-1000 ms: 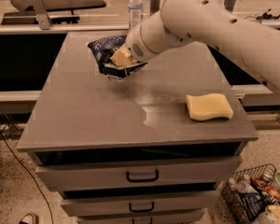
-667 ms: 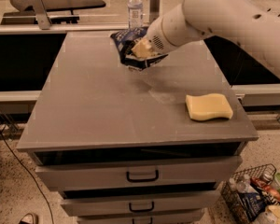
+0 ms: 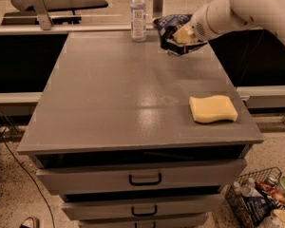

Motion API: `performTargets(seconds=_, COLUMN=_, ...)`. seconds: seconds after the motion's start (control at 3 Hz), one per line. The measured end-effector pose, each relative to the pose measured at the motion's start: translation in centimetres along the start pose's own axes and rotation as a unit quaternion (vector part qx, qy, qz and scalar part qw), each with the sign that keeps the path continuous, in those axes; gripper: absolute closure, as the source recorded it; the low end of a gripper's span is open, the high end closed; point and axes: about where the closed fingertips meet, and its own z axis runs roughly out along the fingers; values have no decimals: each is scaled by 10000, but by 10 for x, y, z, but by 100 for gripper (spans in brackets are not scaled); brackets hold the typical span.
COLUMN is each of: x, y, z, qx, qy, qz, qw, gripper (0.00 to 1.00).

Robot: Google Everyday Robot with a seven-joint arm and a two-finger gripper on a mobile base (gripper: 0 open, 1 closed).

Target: Move blue chip bag near blue plastic bottle

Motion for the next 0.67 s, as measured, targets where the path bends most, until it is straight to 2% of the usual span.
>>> performTargets(seconds=0.33, x=15, y=-54, z=16, qx=199, qy=49, qz=196, qw=9996, gripper=100)
performTargets(seconds=0.67, x=29, y=-96, z=34, qx=429, qy=70, qz=427, qw=9981, gripper=100)
